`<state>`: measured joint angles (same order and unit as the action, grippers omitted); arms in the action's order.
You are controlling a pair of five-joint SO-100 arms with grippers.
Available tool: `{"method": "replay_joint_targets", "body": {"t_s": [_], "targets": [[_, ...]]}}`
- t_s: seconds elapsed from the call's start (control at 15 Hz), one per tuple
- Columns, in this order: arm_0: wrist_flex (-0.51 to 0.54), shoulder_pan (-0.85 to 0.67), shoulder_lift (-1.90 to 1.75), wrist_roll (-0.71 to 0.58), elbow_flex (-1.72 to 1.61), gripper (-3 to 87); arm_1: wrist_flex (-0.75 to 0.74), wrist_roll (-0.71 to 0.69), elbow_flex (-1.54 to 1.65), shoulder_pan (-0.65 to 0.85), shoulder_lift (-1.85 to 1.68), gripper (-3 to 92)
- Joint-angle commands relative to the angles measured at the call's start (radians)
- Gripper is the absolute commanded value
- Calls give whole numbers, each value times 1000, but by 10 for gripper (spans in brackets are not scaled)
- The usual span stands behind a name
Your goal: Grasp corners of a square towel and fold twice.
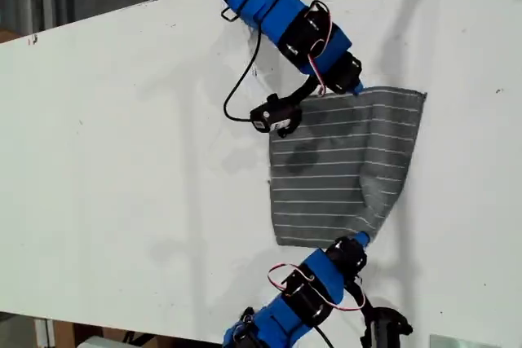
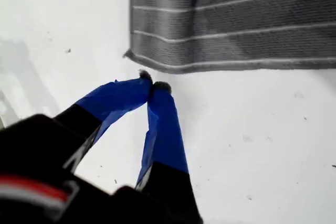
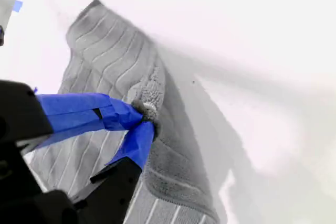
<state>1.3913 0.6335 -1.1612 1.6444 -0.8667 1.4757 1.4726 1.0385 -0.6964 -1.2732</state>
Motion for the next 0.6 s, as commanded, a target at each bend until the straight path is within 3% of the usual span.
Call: {"method": "replay_joint_targets", "body": {"t_s": [0.0,0.13,0.27,0.53], "targets": [[64,-58,-109,-18,-5,-1,15,2,69,37,-132,-1],[75,-74,-130,-23,-32,-1,-29,34,170,38,-173,8],[43,-60,-98,-12,-35,-1,-127,41,181,-26,-114,269],[-6,-46,-41,3,-32,-1,-362,106,103,-175,101,274]]}}
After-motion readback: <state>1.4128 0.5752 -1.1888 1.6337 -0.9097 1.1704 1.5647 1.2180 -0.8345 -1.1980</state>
